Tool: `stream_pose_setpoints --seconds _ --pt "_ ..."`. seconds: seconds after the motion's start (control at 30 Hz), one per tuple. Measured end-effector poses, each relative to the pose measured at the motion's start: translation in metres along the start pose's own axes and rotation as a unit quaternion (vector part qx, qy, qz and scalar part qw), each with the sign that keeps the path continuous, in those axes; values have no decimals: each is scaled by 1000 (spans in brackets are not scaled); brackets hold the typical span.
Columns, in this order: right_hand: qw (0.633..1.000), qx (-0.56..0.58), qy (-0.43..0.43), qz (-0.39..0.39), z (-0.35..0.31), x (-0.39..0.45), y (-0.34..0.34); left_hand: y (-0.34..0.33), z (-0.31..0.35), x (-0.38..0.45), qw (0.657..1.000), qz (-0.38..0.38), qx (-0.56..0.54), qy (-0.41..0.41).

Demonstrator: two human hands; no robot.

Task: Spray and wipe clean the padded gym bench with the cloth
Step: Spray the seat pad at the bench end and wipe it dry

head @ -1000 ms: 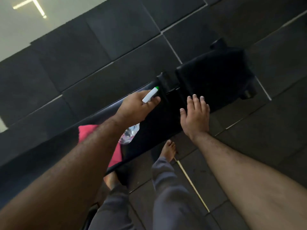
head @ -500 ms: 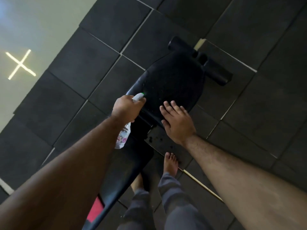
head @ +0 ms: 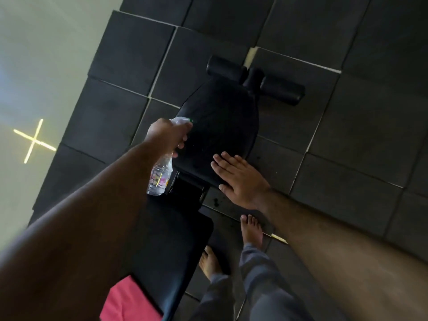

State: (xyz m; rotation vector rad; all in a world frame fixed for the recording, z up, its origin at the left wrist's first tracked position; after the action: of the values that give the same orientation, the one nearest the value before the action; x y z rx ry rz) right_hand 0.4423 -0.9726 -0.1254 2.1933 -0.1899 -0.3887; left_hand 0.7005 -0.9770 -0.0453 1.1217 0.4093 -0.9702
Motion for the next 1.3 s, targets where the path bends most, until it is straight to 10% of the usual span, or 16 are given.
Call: stream_pose_setpoints --seconds 0.77,1.3 --pt "999 -17 -35 -19 5 -34 2 -69 126 0 951 -20 256 -173" --pt "999 -4 -40 -6 -3 -30 26 -59 -62 -58 982 -59 181 -17"
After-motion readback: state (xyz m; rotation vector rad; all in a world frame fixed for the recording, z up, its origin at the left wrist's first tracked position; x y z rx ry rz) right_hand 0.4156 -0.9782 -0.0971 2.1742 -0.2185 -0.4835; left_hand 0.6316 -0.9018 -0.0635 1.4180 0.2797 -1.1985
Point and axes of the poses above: each hand's wrist, its own x-axis towards the middle knuckle, its own y-axis out of the back of the hand, z = x × y, the point moved 3 cm from there along x, towards the middle knuckle, and after that the axes turned 7 degrees about y, right-handed, at the moved point
